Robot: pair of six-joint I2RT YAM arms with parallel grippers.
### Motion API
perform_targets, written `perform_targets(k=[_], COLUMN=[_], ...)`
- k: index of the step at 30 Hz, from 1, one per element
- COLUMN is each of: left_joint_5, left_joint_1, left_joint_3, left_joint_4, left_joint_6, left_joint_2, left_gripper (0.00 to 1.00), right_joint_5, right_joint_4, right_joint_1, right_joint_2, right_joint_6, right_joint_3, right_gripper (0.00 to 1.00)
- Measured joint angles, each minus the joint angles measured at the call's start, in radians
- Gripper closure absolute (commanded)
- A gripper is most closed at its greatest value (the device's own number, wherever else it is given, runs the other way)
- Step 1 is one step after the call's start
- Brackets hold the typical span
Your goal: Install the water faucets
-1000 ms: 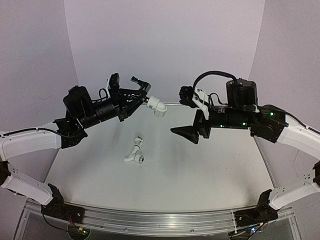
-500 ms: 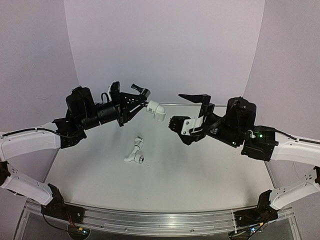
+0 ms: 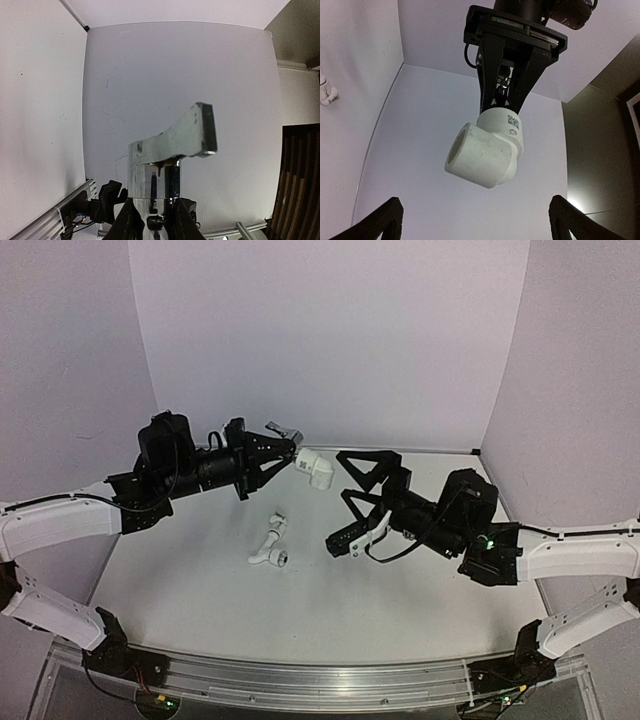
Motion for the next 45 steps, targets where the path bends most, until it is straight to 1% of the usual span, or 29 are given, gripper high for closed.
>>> perform_targets(k=[5,9,19,21,25,28,30,36,41,45], left_joint_5=[0.031,0.065,0.086,0.085,0.084,0.082,0.081,0.072,0.076,0.072], left_joint_1=[0.000,0.000,0.000,0.000,0.000,0.000,0.000,-0.002,-0.008,-0.008], left_joint_3=[0.001,0.001,0.001,0.001,0.008,0.024,0.036,0.046,0.053,0.054], left_joint_4=[-0.017,-0.028,-0.058,-0.062,-0.077,-0.098,-0.113,-0.117,-0.115,-0.114], left_joint_6=[-0.038,-0.066,-0.078,-0.078,-0.069,-0.050,-0.030,0.018,0.038,0.045], left_joint_2=[0.018,0.035,0.041,0.041,0.041,0.042,0.042,0.043,0.057,0.059], left_gripper=[0.99,1.00,1.00,1.00,1.00,1.00,1.00,1.00,1.00,1.00], right_joint_5=[-0.036,-0.081,-0.174,-0.189,-0.198,-0.196,-0.194,-0.192,-0.179,-0.157], right_joint_4=[0.107,0.147,0.156,0.156,0.154,0.142,0.127,0.033,-0.087,-0.123], right_joint_1=[0.000,0.000,0.000,0.000,0.000,0.000,0.000,0.001,0.015,0.032], right_joint_2=[0.059,0.083,0.108,0.108,0.108,0.108,0.103,0.051,-0.004,-0.016], right_joint_6=[-0.046,-0.064,-0.068,-0.069,-0.072,-0.072,-0.072,-0.059,0.033,0.111], right_joint_3=[0.000,0.000,0.000,0.000,0.000,0.009,0.016,0.026,0.042,0.056], right_gripper=[0.05,0.11,0.17,0.19,0.27,0.31,0.30,0.25,0.21,0.20])
